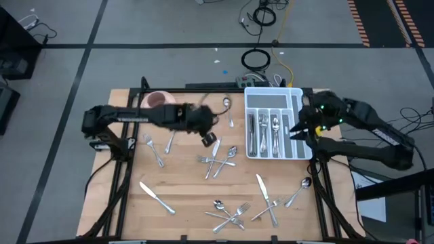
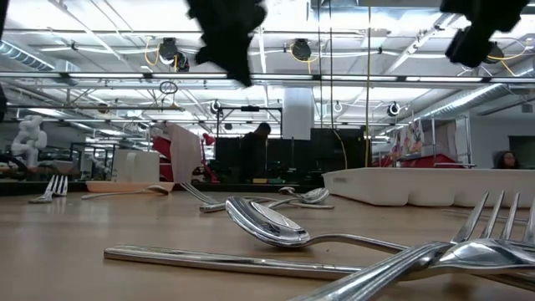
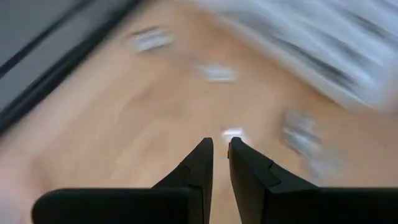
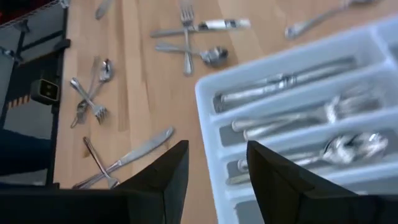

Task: Sort silverware
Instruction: Put the silver spoon into the white cutlery tray

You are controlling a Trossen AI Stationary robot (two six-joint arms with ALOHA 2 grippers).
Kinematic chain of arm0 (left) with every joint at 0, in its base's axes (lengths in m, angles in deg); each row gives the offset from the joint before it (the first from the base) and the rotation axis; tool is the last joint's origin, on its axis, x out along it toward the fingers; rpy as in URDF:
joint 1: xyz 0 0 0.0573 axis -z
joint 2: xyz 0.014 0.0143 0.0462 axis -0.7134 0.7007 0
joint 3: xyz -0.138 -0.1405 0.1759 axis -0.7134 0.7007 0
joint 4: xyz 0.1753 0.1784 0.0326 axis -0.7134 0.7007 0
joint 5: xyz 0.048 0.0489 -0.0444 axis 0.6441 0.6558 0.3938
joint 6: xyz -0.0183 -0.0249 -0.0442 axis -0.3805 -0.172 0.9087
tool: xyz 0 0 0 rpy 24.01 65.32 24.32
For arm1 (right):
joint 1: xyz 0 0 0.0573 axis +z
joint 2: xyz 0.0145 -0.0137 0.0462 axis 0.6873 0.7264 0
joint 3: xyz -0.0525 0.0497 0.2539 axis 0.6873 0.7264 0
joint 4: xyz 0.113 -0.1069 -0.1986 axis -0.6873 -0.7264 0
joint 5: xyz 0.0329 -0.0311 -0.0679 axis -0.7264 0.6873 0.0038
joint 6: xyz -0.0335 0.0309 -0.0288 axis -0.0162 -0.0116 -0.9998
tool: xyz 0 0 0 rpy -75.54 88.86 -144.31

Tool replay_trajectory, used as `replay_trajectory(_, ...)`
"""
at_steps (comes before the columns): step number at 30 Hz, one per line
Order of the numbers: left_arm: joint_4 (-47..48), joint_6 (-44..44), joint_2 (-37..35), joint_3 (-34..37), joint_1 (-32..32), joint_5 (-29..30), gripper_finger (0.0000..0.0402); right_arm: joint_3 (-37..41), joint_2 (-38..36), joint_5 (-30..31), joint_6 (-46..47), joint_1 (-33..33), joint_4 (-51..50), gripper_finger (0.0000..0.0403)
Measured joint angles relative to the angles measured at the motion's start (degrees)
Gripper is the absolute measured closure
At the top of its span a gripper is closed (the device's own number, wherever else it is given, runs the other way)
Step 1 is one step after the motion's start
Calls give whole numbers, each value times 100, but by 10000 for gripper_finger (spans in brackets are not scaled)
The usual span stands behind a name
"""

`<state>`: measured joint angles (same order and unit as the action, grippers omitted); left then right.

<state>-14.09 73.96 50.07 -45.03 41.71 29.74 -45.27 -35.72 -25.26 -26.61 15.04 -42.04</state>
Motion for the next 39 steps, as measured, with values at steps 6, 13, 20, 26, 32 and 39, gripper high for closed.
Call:
replay_trajectory(6,1090,4968,-183,1506,134,496,343,613,-289,-32,214,-2,241,250)
replay_trajectory(13,819,5102,-200,2411,-241,-389,343,641,-287,-57,-14,-4,475,250)
replay_trajectory(20,590,3116,-200,2587,-1076,-911,343,641,-287,-151,555,-2,1195,250)
replay_trajectory(26,427,2362,-200,2587,-1630,-979,343,641,-281,-147,666,-4,1563,250)
replay_trajectory(32,403,2109,-200,2587,-1904,-1340,328,641,-256,-125,809,-4,1548,250)
replay_trajectory(39,409,2287,-200,2587,-1743,-1283,246,640,-258,-122,810,-4,1539,250)
